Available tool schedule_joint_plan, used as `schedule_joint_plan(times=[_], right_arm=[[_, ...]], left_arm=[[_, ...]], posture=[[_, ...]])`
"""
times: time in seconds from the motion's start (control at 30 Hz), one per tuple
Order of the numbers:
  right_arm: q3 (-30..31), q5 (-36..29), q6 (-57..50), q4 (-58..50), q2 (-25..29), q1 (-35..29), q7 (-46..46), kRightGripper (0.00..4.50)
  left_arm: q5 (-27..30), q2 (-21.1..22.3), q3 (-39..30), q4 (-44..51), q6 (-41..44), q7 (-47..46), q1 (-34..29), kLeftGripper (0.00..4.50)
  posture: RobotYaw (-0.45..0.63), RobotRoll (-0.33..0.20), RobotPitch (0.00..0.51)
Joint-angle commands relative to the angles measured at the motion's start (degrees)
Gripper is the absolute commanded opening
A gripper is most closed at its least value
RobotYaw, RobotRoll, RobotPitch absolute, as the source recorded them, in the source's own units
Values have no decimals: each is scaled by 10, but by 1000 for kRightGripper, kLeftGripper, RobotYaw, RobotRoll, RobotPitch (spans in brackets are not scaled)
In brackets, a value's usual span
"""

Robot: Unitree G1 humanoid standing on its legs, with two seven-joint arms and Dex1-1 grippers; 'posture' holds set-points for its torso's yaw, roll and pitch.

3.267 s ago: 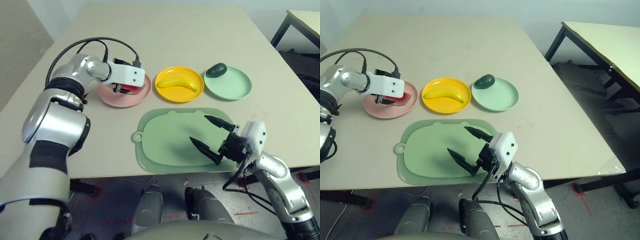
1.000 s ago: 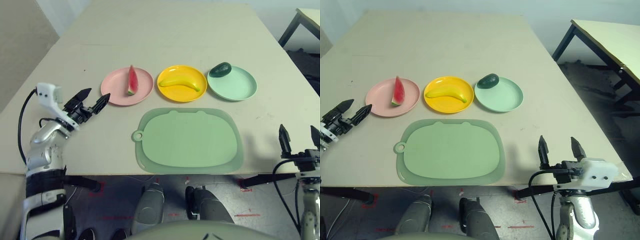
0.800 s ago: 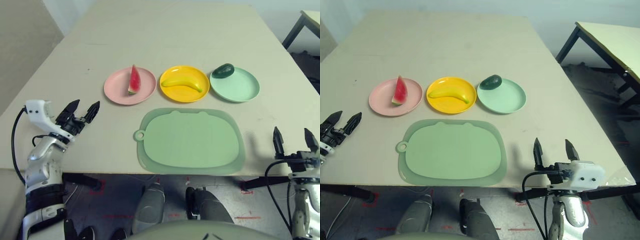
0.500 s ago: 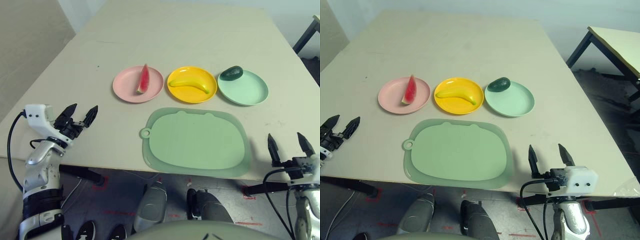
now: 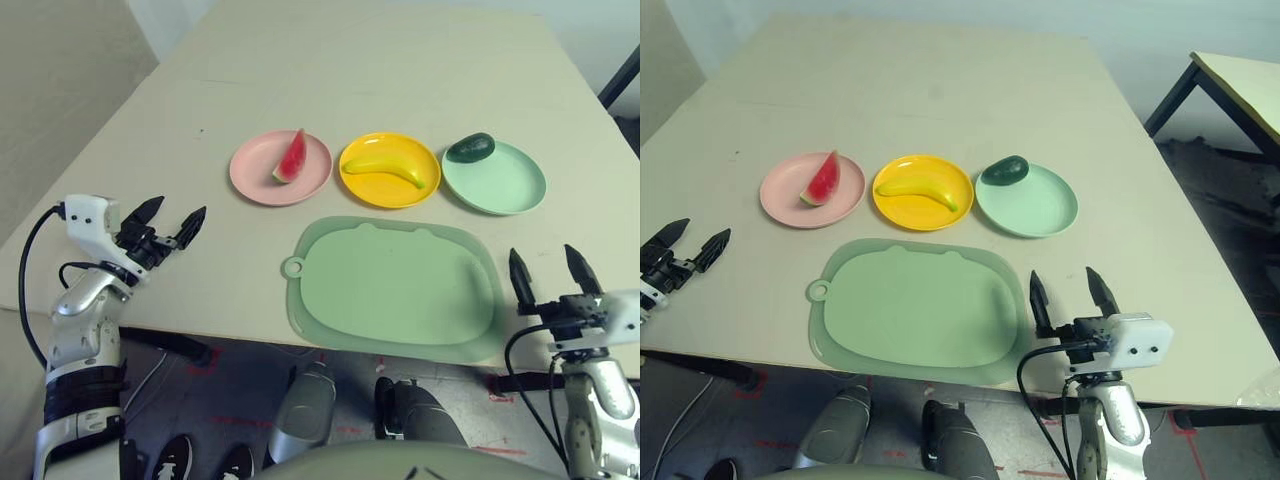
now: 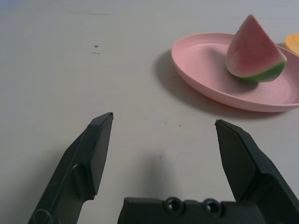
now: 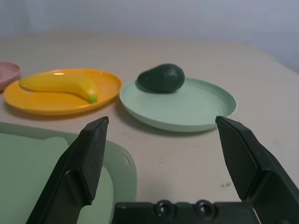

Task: Place the fruits into color-matched plates.

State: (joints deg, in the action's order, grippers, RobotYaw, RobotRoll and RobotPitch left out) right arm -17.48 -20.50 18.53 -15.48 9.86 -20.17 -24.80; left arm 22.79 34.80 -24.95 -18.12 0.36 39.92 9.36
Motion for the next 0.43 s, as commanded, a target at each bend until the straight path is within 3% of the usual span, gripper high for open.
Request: schedule_joint_plan(times=[0.03,0.43], right_arm=[[-17,-26,-9,-27,2,-21,11,4500],[-55,-49,-3,-3,11,-33,14,4500]], left_arm=[[-1,1,0,4,-4,0,-11,4458],[-12,-2,28,-32,-19,16,26,4458]], posture=[[339,0,163],[294,0,157]])
